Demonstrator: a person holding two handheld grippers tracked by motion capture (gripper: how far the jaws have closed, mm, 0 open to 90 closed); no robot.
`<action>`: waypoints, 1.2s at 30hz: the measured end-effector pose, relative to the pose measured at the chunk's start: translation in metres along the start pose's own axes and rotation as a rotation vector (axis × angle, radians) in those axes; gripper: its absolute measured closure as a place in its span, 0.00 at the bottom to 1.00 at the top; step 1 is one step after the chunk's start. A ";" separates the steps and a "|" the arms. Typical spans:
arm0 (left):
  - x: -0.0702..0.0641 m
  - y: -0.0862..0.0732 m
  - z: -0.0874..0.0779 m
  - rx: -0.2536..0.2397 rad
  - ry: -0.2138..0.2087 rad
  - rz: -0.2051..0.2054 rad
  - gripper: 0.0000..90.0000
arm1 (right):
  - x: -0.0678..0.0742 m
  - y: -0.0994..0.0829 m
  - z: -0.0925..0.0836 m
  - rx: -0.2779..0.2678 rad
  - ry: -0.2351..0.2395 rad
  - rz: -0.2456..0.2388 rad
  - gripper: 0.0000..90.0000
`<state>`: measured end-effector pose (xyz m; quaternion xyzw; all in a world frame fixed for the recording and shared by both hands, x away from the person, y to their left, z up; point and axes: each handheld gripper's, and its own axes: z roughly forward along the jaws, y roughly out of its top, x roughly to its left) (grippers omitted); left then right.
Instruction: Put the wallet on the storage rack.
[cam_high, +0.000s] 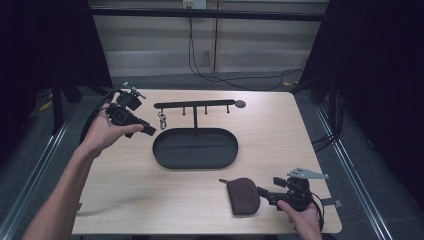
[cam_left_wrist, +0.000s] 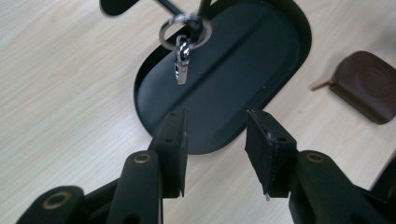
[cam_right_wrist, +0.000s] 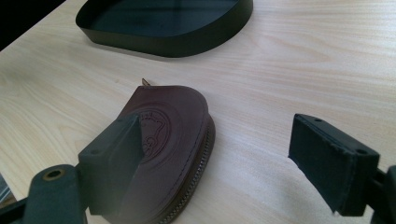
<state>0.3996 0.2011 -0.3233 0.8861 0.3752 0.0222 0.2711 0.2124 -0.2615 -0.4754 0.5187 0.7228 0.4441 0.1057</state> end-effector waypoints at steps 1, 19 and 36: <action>0.000 -0.004 0.002 0.003 0.010 -0.008 0.64 | 0.000 0.000 0.000 0.000 0.002 -0.001 0.19; -0.022 -0.078 0.020 -0.178 -0.047 -0.035 0.29 | -0.001 0.001 -0.001 0.021 0.017 0.046 0.20; -0.049 -0.152 0.051 -0.235 0.030 -0.019 0.18 | 0.003 0.006 -0.001 0.091 0.076 0.021 0.20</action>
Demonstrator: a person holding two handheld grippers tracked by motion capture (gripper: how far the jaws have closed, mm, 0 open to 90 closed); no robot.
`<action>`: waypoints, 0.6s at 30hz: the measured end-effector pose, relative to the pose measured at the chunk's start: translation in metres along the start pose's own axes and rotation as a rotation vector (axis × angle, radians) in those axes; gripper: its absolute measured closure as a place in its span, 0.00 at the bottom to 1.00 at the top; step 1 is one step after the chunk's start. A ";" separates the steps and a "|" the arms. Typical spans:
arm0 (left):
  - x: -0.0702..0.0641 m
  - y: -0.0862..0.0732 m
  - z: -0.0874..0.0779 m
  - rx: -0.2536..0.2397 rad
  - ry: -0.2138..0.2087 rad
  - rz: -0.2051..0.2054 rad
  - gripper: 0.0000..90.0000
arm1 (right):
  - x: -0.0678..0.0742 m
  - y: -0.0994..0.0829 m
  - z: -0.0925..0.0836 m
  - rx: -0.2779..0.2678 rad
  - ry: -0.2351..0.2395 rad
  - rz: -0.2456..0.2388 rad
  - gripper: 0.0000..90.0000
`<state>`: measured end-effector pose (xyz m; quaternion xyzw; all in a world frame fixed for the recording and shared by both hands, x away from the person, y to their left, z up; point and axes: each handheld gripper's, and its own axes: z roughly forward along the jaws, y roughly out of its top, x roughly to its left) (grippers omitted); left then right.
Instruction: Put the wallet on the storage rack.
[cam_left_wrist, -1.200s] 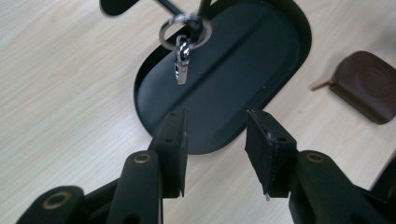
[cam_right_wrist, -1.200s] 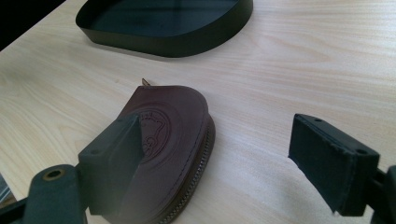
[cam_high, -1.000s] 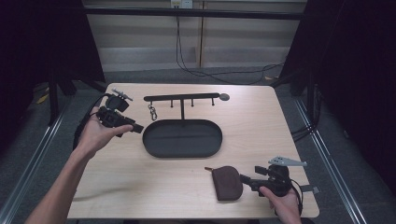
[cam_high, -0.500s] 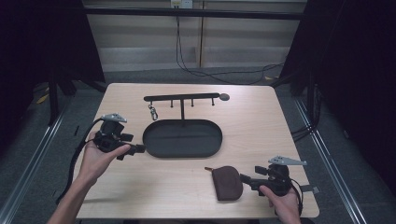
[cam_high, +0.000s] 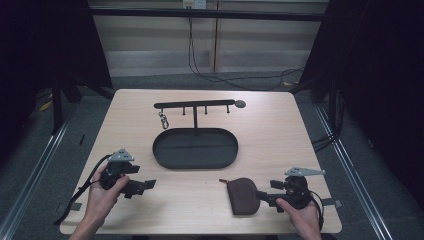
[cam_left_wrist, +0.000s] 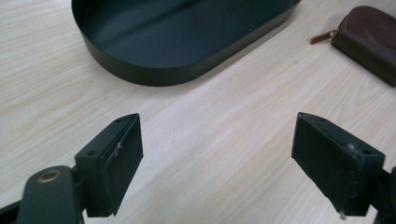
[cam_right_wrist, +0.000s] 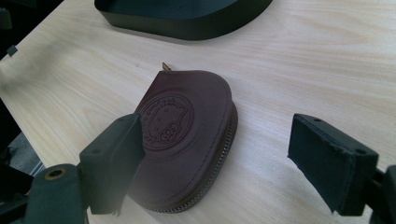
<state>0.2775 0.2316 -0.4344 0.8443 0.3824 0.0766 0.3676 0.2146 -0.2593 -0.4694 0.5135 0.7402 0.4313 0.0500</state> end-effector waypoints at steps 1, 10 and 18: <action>-0.002 -0.004 -0.002 -0.009 0.014 -0.003 0.18 | 0.000 0.000 0.000 -0.001 0.000 0.004 0.20; -0.010 -0.041 -0.002 -0.054 0.015 -0.067 0.18 | 0.000 0.012 -0.002 0.012 -0.009 0.013 0.21; -0.003 -0.049 0.006 -0.076 0.003 -0.107 0.18 | 0.008 0.022 0.004 0.076 -0.011 -0.041 0.32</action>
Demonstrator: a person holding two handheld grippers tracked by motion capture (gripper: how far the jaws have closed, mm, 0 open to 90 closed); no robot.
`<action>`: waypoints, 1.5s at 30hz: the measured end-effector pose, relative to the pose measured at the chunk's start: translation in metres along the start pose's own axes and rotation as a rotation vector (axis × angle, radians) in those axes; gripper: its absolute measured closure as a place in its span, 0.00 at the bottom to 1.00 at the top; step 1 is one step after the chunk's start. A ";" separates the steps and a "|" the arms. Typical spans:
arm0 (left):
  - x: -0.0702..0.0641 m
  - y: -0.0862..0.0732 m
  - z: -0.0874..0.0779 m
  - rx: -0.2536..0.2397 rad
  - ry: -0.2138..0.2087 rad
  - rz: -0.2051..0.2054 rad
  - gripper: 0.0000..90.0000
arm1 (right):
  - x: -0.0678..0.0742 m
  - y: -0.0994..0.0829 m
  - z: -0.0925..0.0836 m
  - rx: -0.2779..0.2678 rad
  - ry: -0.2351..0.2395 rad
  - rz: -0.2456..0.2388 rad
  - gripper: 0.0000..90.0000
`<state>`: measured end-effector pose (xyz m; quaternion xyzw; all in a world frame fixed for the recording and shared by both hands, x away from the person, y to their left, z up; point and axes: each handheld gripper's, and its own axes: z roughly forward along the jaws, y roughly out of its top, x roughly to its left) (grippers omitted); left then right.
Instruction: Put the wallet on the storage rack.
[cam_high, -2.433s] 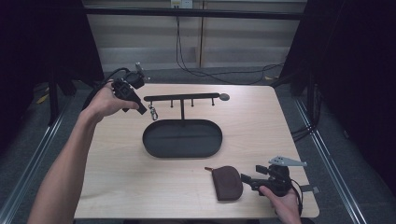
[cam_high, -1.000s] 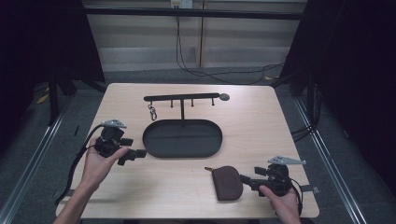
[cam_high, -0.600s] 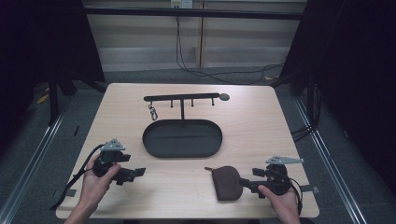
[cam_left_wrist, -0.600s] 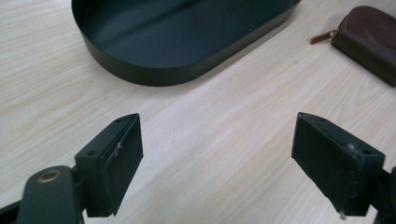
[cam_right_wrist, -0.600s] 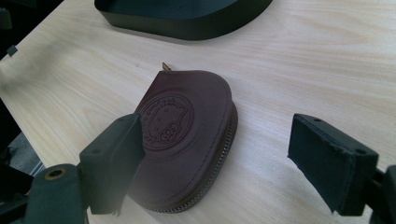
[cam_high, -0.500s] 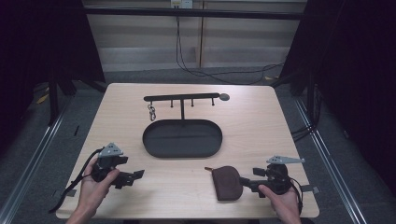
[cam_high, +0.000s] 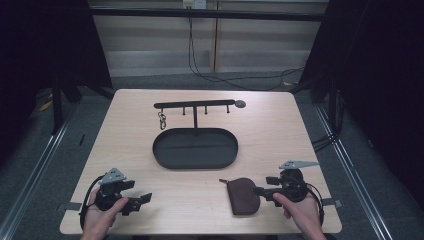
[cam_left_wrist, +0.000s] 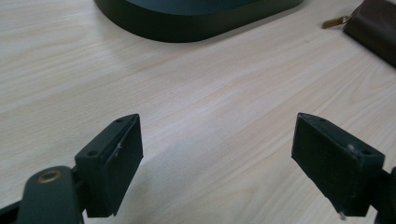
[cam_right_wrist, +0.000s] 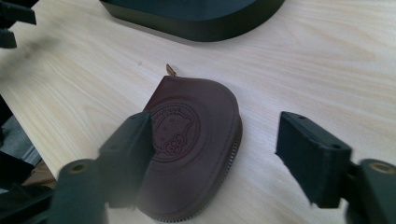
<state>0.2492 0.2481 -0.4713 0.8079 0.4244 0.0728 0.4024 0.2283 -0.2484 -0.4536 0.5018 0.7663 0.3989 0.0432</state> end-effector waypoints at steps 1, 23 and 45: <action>0.000 0.000 0.000 -0.002 0.003 0.004 0.18 | 0.002 0.001 0.001 0.005 -0.001 -0.012 0.33; -0.011 0.001 -0.001 0.004 -0.048 0.056 0.19 | 0.023 0.047 0.047 0.447 -0.062 -0.040 0.21; -0.011 0.002 -0.002 0.001 -0.053 0.063 0.20 | 0.026 0.059 0.085 0.613 -0.089 -0.051 0.15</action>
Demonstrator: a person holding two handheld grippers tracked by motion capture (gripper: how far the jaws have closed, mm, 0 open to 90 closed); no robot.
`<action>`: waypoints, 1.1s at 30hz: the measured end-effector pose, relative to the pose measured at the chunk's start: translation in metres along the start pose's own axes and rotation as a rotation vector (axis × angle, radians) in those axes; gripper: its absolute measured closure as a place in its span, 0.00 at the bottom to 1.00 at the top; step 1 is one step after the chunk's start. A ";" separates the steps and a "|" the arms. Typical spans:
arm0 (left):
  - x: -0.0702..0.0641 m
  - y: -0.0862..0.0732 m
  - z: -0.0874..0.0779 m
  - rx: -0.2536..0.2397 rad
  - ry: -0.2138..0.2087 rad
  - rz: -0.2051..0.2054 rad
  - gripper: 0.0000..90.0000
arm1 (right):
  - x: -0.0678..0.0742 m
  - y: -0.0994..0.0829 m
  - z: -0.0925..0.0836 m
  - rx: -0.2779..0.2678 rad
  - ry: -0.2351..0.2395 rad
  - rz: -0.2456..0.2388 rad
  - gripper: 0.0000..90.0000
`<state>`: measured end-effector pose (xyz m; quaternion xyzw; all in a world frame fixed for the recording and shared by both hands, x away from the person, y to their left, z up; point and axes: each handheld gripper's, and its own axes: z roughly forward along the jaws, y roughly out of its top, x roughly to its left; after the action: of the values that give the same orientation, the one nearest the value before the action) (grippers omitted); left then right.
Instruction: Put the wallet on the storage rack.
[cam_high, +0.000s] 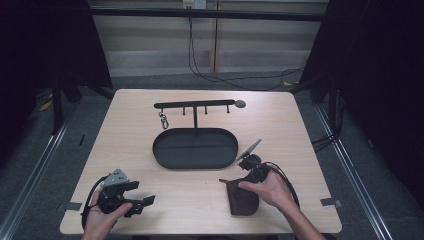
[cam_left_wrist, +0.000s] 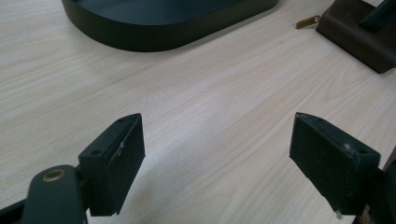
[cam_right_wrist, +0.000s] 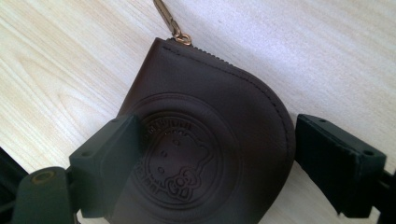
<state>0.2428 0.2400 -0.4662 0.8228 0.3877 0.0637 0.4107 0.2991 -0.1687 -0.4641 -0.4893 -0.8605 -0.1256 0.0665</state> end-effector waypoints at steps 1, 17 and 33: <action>0.000 0.000 0.000 0.002 0.002 0.002 0.20 | 0.000 0.000 0.000 0.006 0.002 0.001 0.15; 0.000 0.000 0.001 0.007 0.001 -0.003 0.20 | -0.009 0.005 0.003 0.046 0.078 0.008 0.21; 0.001 0.000 0.000 0.006 0.004 -0.004 0.20 | -0.006 0.008 -0.015 0.006 0.005 -0.005 0.54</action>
<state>0.2430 0.2410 -0.4663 0.8230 0.3904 0.0636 0.4077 0.3090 -0.1741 -0.4504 -0.4868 -0.8618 -0.1245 0.0698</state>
